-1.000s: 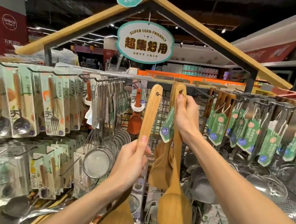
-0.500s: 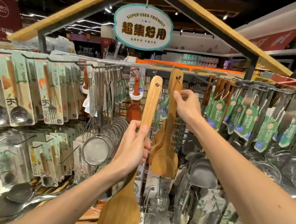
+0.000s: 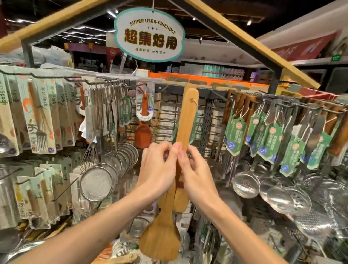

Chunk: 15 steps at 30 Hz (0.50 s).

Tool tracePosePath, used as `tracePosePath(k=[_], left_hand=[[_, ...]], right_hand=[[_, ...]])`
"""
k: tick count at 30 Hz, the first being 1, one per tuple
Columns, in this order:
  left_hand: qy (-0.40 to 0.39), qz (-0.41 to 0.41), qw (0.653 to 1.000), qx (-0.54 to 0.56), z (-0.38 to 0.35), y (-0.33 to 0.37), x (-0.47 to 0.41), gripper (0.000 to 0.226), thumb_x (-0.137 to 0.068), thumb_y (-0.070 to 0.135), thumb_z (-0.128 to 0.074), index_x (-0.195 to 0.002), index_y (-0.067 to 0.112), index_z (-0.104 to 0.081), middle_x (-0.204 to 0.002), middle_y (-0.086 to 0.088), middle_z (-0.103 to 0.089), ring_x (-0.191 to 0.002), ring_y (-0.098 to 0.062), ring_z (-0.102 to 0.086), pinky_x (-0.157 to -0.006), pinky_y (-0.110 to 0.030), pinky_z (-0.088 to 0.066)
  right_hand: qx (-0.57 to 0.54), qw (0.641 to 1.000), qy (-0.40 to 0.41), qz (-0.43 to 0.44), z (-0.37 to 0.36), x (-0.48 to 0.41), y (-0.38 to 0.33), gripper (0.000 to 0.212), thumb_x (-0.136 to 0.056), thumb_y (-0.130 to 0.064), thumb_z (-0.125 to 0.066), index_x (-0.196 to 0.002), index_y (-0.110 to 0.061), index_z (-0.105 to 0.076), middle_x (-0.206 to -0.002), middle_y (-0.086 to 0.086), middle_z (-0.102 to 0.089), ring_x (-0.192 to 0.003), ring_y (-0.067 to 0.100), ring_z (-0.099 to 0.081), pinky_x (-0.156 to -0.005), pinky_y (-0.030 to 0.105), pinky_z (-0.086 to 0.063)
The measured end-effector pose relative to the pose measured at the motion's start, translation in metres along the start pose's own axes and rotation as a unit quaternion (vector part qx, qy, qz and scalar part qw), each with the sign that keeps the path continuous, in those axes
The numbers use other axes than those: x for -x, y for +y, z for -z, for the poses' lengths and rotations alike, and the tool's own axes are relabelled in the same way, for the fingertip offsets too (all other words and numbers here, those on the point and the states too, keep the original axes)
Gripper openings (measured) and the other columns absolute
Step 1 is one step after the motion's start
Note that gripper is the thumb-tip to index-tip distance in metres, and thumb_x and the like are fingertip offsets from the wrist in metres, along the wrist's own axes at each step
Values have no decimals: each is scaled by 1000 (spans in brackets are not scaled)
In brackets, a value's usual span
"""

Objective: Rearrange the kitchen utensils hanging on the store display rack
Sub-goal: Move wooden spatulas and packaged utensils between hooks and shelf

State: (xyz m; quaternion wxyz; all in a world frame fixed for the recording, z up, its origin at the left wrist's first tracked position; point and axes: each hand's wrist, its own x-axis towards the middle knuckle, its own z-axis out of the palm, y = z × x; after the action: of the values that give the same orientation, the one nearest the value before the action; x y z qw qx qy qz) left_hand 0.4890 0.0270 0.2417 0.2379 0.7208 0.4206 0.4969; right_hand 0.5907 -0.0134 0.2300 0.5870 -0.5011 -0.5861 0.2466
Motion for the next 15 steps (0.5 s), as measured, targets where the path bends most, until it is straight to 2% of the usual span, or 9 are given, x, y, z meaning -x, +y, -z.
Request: tracePosePath(k=[2, 4, 6, 7, 9, 11, 13, 15], left_hand=[[1, -59, 997, -43, 1, -1, -2, 37, -102, 43, -46, -80, 20, -65, -78, 2, -62, -81, -21, -58, -70, -36, -42], [47, -107, 990, -77, 5, 3, -6, 32, -99, 44, -52, -83, 19, -64, -71, 6, -58, -72, -17, -56, -62, -34, -40], [95, -125, 987, -42, 12, 14, -15, 23, -95, 45, -58, -94, 21, -59, -77, 11, -52, -74, -12, -52, -65, -29, -40], [95, -125, 988, -4, 15, 19, -21, 24, -95, 45, -59, -105, 22, -58, -86, 11, -55, -81, -10, -54, -72, -29, -44], [58, -118, 991, 32, 19, 27, -37, 39, -96, 46, -57, -128, 24, -54, -116, 7, -62, -105, -9, -58, -93, -32, -47], [-8, -105, 994, 37, 21, 34, -49, 46, -98, 45, -55, -139, 25, -49, -132, 7, -60, -115, -5, -58, -101, -31, -45], [-71, -88, 990, 86, 20, 38, -56, 41, -101, 34, -55, -139, 21, -51, -125, 4, -66, -99, 2, -66, -90, -24, -53], [-97, -70, 983, 138, 18, 40, -63, 36, -102, 24, -54, -136, 14, -53, -109, 0, -72, -84, -4, -72, -75, -22, -56]], right_hand=[[-9, 1000, 25, 9, 3, 2, 0, 19, -102, -39, -46, -113, -35, -60, -107, -5, -73, -100, 14, -69, -87, 46, -56], [-35, 999, 38, 9, 6, 2, -1, 16, -104, -29, -46, -111, -25, -60, -95, 8, -74, -83, 27, -72, -74, 47, -60], [-99, 995, 32, -13, 7, 3, -4, 15, -105, -21, -44, -109, -17, -58, -78, 14, -68, -65, 27, -69, -63, 42, -58], [-114, 993, 29, -24, 7, 2, -4, 15, -105, -20, -44, -108, -16, -58, -74, 13, -67, -62, 25, -67, -61, 42, -57], [-99, 994, 25, -29, 5, 2, -3, 15, -105, -21, -44, -105, -19, -59, -73, 9, -68, -62, 23, -67, -64, 46, -58], [-87, 995, 21, -30, 4, 1, -1, 15, -105, -22, -44, -102, -21, -59, -74, 8, -69, -64, 23, -68, -67, 49, -58], [-78, 996, 23, -31, 3, 1, 1, 15, -105, -22, -45, -101, -22, -60, -74, 7, -69, -65, 24, -68, -67, 52, -58], [-69, 997, 26, -30, 4, -1, 1, 15, -105, -23, -45, -102, -22, -60, -73, 7, -70, -65, 23, -68, -67, 51, -59]])
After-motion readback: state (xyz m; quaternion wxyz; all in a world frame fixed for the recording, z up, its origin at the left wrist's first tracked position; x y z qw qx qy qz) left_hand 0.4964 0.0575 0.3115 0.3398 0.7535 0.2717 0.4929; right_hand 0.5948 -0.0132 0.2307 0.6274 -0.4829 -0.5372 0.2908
